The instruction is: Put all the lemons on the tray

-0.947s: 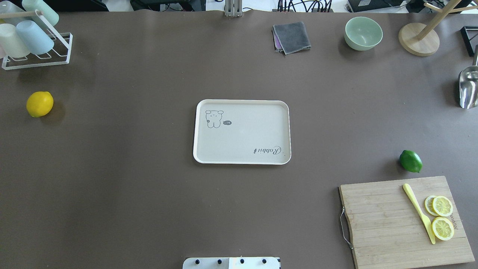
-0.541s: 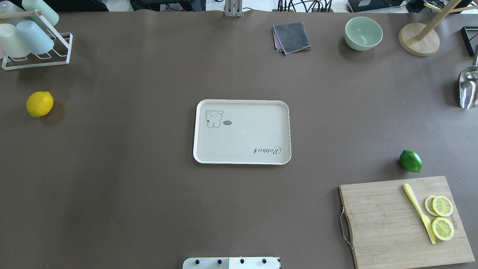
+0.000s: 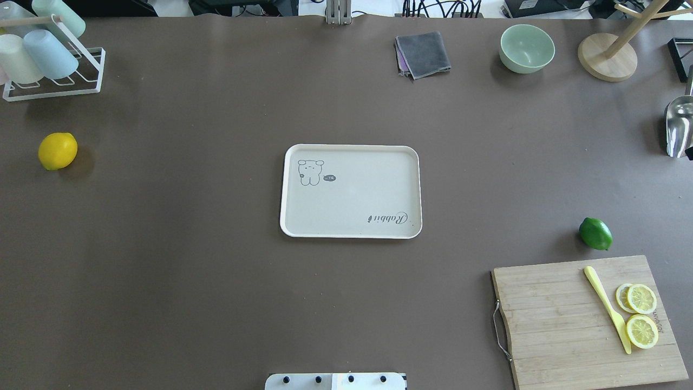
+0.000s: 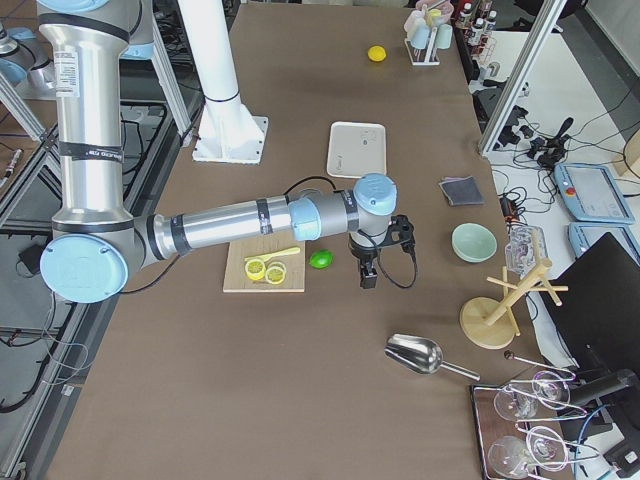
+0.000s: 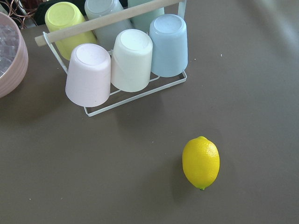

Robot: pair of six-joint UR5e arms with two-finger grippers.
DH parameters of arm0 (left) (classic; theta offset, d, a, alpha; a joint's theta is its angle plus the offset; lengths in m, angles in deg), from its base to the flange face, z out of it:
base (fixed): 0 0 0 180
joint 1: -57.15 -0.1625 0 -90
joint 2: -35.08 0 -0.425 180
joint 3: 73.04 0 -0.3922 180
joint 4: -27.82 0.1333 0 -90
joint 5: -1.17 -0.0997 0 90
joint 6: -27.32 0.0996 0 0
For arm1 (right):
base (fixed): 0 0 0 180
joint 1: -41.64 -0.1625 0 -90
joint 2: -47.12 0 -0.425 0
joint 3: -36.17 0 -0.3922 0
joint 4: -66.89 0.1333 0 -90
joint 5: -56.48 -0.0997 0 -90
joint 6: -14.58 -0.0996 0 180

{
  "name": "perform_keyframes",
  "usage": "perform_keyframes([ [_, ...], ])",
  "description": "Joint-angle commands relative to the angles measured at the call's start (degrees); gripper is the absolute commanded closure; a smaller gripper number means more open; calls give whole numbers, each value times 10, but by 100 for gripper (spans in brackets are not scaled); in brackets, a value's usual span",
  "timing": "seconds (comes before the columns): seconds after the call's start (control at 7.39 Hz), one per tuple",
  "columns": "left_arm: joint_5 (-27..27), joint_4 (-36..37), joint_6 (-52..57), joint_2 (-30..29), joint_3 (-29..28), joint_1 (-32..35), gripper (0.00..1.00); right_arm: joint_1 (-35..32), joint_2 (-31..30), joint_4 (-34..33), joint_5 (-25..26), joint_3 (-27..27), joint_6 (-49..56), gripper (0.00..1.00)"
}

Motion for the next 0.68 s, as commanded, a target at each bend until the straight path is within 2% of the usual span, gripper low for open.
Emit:
perform_keyframes([
  [0.0, -7, -3, -56, -11, 2, -35, 2, 58, -3, 97, 11, -7, -88, 0],
  [0.27, -8, 0, -74, -30, -3, -35, 2, 109, -4, 158, 23, -10, -179, 0],
  [0.54, -8, -3, -111, -33, -5, -49, 2, 180, -4, 221, 80, -17, -280, 0],
])
